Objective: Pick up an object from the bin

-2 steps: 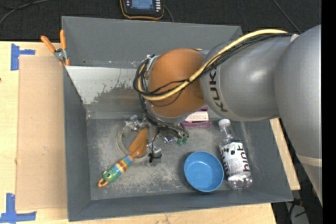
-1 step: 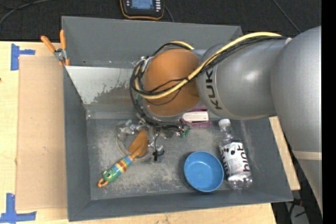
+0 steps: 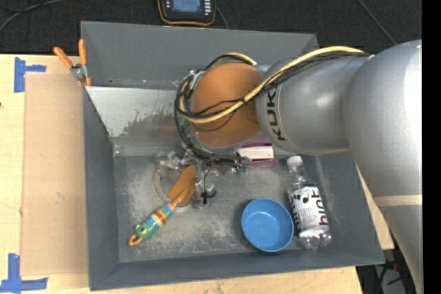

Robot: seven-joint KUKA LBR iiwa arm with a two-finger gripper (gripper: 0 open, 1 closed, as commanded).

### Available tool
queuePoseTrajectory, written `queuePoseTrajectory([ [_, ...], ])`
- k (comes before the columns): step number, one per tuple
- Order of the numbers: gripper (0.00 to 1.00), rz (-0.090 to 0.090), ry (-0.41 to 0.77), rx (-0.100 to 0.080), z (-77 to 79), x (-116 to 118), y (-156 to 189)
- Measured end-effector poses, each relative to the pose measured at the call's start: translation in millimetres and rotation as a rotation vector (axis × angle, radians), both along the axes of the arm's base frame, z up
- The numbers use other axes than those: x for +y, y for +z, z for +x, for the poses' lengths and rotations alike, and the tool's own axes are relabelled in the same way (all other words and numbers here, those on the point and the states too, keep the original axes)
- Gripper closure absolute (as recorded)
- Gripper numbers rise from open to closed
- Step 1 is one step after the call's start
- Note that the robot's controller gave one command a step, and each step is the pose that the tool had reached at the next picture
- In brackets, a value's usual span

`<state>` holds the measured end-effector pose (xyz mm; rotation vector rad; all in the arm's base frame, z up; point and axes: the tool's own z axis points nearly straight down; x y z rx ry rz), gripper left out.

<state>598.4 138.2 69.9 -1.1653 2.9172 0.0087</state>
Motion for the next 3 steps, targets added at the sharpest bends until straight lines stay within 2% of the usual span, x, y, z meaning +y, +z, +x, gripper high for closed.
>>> queuePoseTrajectory([
  [1, 1.0, 0.002, 0.355, 0.0, 9.8, 14, 1],
  [3, 1.0, 0.002, 0.351, 0.003, 8.4, 13, 11],
])
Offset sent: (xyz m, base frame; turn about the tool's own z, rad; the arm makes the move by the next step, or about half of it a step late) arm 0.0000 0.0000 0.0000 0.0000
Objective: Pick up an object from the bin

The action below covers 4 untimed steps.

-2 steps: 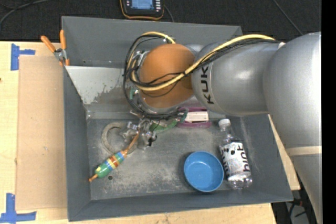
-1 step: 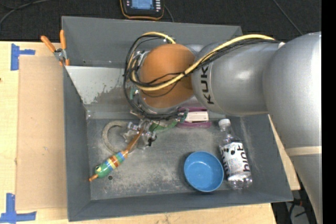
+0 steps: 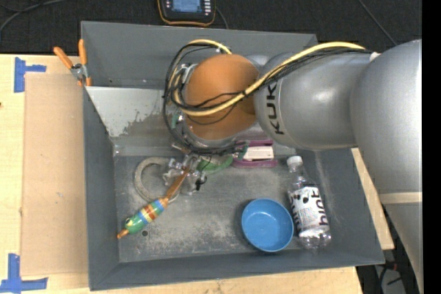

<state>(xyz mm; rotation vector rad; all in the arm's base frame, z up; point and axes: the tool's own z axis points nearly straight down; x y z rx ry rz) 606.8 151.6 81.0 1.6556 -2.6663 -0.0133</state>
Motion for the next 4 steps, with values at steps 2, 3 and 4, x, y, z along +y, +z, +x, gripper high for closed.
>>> queuePoseTrajectory([
  [2, 1.0, -0.002, -0.004, 0.013, -3.7, 0, 31],
  [3, 1.0, 0.001, -0.004, -0.001, 0.0, 1, 67],
  [4, 1.0, 0.001, -0.007, 0.002, -1.0, 2, 83],
])
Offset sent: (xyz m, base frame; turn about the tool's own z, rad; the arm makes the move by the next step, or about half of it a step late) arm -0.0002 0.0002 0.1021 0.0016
